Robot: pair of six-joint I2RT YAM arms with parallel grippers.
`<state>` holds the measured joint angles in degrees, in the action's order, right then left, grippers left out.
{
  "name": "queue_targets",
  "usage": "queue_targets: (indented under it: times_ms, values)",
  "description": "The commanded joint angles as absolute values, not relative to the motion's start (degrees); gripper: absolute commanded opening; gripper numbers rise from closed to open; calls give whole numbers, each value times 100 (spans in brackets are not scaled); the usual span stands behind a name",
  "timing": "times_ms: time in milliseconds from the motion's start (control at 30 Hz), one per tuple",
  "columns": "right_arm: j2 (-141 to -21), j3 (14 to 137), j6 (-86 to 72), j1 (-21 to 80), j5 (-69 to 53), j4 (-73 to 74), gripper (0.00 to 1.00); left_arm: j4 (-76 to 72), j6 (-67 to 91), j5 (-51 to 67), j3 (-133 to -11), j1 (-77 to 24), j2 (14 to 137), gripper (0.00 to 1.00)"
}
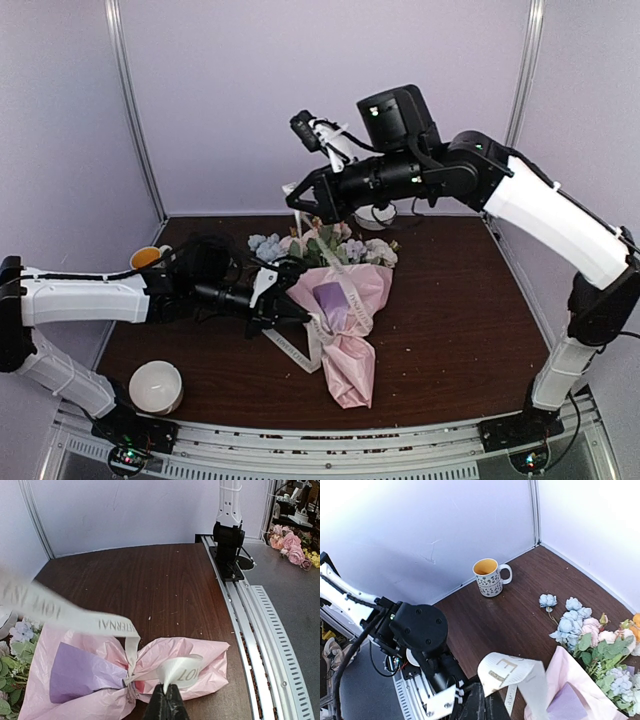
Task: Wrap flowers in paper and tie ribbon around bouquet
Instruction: Cross the half-tied ribbon over the folded bouquet.
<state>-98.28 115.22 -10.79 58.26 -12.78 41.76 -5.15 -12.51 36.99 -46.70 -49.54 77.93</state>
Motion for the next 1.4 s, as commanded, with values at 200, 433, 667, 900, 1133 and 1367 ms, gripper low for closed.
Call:
queue_targets:
  times_ms: [200,433,667,900,1133,1367]
  values:
    - [-11448,12530,-2059,5847,-1137,4310,1,-1934,-733,3738,-4035,-5036,7493,0]
    - [-11634,12831,-1583,5723,-1276,5133,93,-2121,-589,3875,-3996,-5038,7508,0]
    - [-9692,10196,-708,5401,-1782,3749,95,-2218,-284,3755,-4084,-4954,7601,0]
    - [-8317,7684,-76,5211,-3698,2276,51,-2281,-130,3933,-4141,-4804,7740,0]
    - [-8741,7369,0,5328,-4255,1995,37,-2170,-96,3964,-4265,-4790,7820,0]
    - [-9059,7175,-175,5379,-4146,1671,36,-2094,-92,3981,-4304,-4791,7840,0]
